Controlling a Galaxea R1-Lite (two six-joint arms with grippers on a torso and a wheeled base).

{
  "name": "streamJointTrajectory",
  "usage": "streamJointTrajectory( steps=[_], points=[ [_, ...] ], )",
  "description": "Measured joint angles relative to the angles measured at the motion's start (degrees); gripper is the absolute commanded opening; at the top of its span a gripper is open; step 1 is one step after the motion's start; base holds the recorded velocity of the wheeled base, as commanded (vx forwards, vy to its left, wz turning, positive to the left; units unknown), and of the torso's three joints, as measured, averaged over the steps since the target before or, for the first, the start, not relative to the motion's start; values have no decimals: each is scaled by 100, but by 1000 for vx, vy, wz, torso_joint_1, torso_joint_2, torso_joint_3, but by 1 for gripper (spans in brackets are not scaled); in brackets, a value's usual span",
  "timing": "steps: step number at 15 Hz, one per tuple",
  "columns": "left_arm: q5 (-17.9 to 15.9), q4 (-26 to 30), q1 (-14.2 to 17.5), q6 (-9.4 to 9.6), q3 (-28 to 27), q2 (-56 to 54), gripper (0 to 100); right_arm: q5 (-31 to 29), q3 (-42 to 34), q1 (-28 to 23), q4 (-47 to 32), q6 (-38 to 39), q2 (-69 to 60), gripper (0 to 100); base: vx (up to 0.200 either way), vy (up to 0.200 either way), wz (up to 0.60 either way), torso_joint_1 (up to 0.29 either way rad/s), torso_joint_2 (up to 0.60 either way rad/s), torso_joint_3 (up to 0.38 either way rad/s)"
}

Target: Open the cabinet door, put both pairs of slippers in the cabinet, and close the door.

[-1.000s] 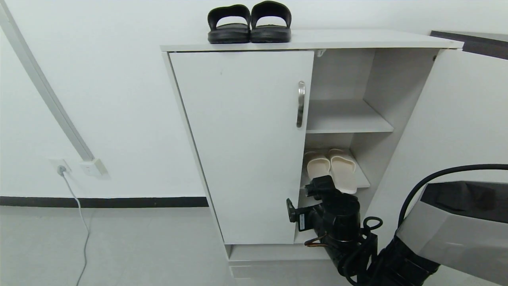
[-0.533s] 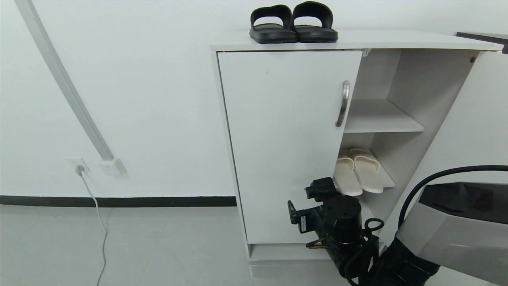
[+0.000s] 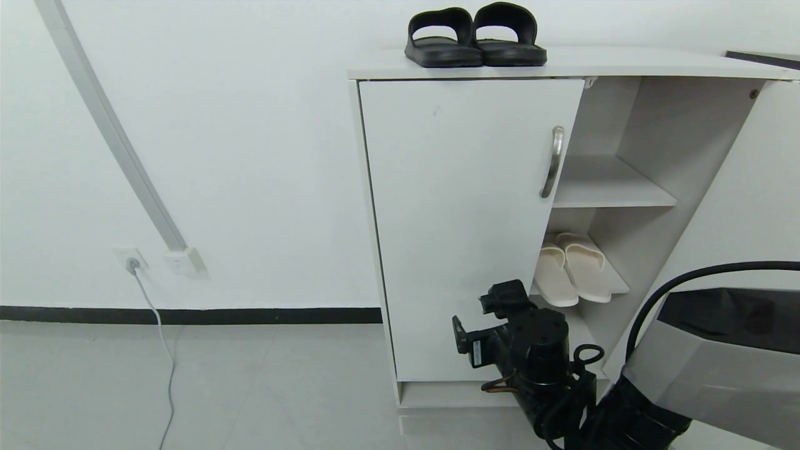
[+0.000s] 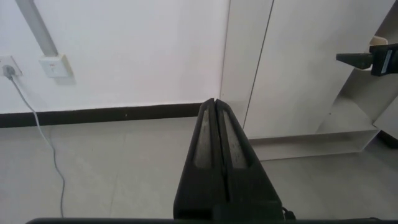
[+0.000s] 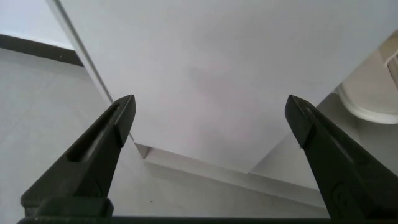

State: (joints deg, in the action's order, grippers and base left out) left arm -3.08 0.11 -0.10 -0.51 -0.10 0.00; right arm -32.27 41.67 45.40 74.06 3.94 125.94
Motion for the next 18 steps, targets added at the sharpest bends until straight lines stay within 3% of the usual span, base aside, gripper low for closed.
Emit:
streamJointTrajectory(
  steps=[8, 18],
  points=[
    [0, 5, 0, 0, 0, 0, 0, 9, -77, 41, 274, -154, 2, 100, 0, 0, 0, 0, -22, -25],
    [2, -4, 2, 0, 2, 0, 0, 20, -134, 99, 310, -217, 18, 100, 0, 0, 0, 61, -407, -350]
  ],
)
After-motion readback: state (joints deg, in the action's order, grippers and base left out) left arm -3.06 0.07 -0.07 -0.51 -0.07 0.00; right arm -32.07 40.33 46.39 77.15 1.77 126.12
